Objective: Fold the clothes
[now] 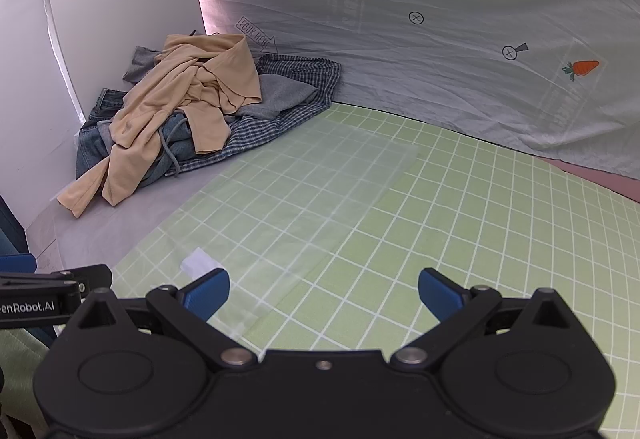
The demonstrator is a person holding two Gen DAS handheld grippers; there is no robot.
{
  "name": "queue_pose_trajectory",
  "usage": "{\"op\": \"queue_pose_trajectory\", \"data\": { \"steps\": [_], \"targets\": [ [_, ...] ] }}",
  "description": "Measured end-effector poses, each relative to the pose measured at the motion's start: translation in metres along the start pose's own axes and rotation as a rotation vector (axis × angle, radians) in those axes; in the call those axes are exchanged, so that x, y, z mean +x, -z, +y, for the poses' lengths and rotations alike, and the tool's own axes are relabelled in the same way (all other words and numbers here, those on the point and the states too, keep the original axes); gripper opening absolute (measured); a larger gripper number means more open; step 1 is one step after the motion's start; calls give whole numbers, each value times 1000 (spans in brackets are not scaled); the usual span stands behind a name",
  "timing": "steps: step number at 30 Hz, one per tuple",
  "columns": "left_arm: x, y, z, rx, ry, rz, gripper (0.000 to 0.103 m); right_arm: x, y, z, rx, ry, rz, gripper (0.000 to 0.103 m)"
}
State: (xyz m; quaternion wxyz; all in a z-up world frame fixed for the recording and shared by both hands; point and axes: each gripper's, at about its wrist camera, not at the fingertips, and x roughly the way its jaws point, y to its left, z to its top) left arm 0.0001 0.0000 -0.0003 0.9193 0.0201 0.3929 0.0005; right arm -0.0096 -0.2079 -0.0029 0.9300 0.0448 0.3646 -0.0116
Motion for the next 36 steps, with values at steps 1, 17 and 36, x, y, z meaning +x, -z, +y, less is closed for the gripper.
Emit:
{"op": "queue_pose_trajectory", "data": {
  "steps": [1, 17, 36],
  "targets": [
    [0, 0, 0, 0, 0, 0, 103, 0, 0, 0, 0, 0, 0, 102],
    [-1, 0, -2, -1, 2, 2, 103, -1, -1, 1, -1, 3, 3, 102],
    [-2, 1, 0, 0, 12, 6, 103, 0, 1, 2, 4, 2, 5, 102]
  ]
}}
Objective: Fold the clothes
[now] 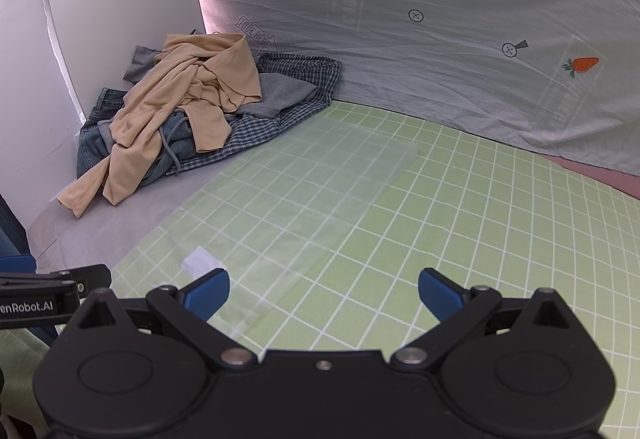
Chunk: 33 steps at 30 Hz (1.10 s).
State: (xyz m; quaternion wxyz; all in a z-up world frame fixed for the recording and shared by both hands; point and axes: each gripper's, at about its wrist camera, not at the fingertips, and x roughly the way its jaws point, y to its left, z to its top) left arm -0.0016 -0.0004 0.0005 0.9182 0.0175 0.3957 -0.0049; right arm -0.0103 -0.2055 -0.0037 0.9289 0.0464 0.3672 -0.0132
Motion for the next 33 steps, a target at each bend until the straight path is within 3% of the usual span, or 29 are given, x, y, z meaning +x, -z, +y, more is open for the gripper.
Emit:
{"op": "queue_pose_trajectory", "data": {
  "steps": [22, 33],
  "targets": [
    [6, -1, -2, 9, 6, 11, 103, 3, 2, -2, 6, 1, 12, 102],
    [30, -18, -4, 20, 7, 30, 103, 23, -6, -3, 2, 12, 29, 102]
  ]
}}
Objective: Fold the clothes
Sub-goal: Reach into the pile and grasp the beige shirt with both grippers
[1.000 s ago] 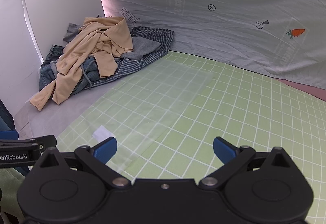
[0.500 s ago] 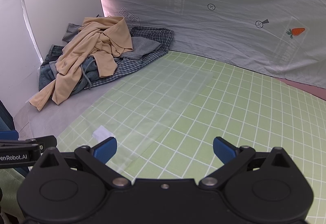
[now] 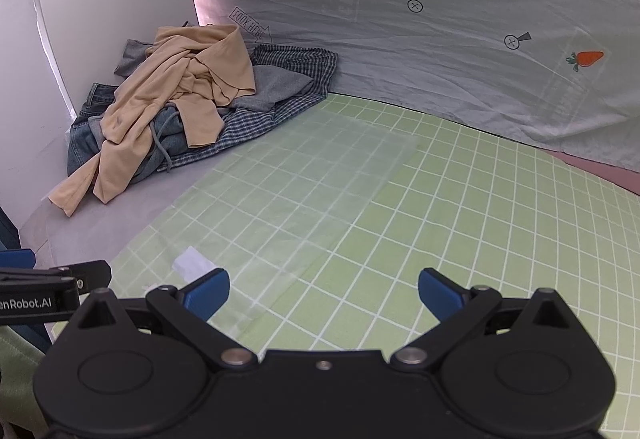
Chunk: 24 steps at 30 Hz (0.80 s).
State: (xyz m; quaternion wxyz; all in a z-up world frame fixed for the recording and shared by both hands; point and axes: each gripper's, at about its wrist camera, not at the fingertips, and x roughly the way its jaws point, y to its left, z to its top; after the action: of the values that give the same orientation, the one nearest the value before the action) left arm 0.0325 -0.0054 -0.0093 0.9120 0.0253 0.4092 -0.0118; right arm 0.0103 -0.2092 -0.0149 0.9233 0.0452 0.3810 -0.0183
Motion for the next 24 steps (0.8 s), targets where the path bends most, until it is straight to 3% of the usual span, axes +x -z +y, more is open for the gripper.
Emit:
{"op": "queue_pose_trajectory", "data": {
  "steps": [6, 12, 18, 24],
  "targets": [
    [24, -25, 12, -18, -49, 6, 103, 36, -19, -4, -5, 6, 31, 102],
    [76, -65, 42, -98, -135, 38, 103, 94, -66, 9, -40, -8, 36, 102],
    [146, -125, 61, -207, -206, 57, 103, 163, -125, 38, -126, -20, 8, 101],
    [212, -196, 88, -316, -263, 22, 103, 245, -192, 74, -175, -111, -28, 95]
  ]
}}
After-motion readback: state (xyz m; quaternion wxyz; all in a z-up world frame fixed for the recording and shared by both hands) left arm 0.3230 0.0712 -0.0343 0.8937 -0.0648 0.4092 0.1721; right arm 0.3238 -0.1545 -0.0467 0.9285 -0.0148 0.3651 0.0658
